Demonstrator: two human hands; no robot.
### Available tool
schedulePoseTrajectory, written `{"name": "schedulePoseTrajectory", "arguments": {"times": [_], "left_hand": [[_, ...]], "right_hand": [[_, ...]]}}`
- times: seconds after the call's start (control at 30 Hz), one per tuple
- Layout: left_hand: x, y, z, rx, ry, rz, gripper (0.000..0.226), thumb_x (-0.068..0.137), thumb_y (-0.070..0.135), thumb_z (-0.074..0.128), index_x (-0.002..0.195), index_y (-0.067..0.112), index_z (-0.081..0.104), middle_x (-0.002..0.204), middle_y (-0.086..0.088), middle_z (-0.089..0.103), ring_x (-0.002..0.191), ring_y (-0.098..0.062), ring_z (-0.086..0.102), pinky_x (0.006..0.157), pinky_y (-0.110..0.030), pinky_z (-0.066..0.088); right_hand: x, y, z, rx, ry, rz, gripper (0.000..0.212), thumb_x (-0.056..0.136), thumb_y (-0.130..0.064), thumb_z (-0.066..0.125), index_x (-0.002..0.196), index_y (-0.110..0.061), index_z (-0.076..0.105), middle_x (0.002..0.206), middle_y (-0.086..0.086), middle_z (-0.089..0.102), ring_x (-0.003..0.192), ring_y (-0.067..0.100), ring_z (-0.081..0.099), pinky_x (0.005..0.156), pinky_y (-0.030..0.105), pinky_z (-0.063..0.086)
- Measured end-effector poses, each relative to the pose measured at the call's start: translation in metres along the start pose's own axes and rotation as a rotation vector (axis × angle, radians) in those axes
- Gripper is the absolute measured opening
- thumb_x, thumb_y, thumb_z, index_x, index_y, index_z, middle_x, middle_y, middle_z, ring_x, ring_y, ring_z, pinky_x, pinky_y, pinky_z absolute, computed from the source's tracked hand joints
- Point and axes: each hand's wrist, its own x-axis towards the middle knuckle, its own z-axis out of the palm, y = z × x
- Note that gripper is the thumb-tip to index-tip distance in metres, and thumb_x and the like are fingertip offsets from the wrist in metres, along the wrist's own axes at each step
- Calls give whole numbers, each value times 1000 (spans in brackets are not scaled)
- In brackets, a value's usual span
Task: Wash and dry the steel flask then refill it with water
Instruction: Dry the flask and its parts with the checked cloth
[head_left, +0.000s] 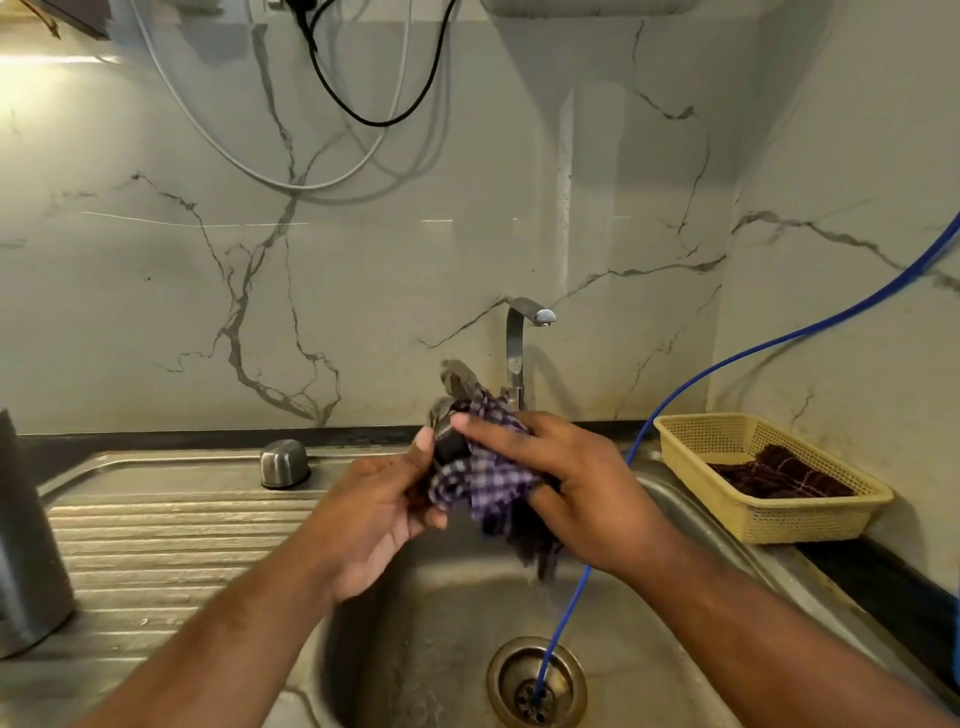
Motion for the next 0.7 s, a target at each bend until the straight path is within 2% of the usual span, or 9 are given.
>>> {"name": "schedulePoseTrajectory", "arguments": {"times": [0.07,0.17,0.23,0.3,0.33,0.43,0.53,0.6,0.7], "left_hand": [[-1,3,-1,-64,-24,-80,37,89,30,62,107,-1,73,90,-14,68,70,-16,59,57,-24,55],[-1,-2,-2,-90,-30,-162,31,85,18,60,110,-1,68,92,-16,69,75,-19,59,55,-23,56],[0,-4,-4,-85,-48,-162,29,85,19,59,106,3,71,96,-18,69,80,-21,59,58,-25,55],[-1,-2,-5,-71,-87,-128,23,83,20,63,91,7,79,94,-18,68,80,-22,60,59,-25,56],[-1,-2,-4,-47,-101,-99,20,81,20,65,85,8,81,93,-19,67,78,-21,60,60,-25,56],[2,-7,-5,33,-67,7,20,77,19,67,85,9,83,94,-20,69,77,-21,62,63,-27,57],[6,-13,-12,90,-22,32,23,77,17,69,92,4,81,99,-23,72,86,-26,64,73,-32,59],[7,-16,-13,121,-12,27,26,79,19,72,98,3,80,101,-18,74,92,-27,68,83,-38,61],[8,-16,-10,157,39,69,38,84,26,74,119,12,73,117,-10,74,112,-24,70,95,-47,58]], "right_hand": [[-2,9,0,-71,28,-130,75,85,10,64,144,-36,57,151,2,53,141,18,47,113,30,43],[-1,5,-1,-118,-18,-270,72,82,13,71,141,-28,61,163,2,36,155,22,22,122,44,33],[0,-3,-2,-126,-129,-244,90,84,14,66,154,-36,41,169,-2,21,157,15,13,125,39,25],[0,-6,-1,-60,-178,-157,100,85,12,61,161,-39,21,170,-10,14,156,8,10,126,30,20],[0,-4,1,-30,-159,-134,98,84,12,60,161,-37,23,168,-13,18,155,4,12,125,25,19],[-3,2,10,-20,20,-84,82,76,14,61,145,-30,55,153,-16,41,146,-5,30,119,13,26],[-4,-2,14,4,195,8,61,75,14,71,123,-23,73,124,-20,61,120,-11,55,103,12,45],[-2,-8,13,72,289,123,44,79,7,75,112,-23,77,105,-26,68,101,-14,62,88,9,50],[2,-7,9,412,383,470,31,83,-9,81,100,-34,75,92,-20,76,90,-3,71,82,24,58]]}}
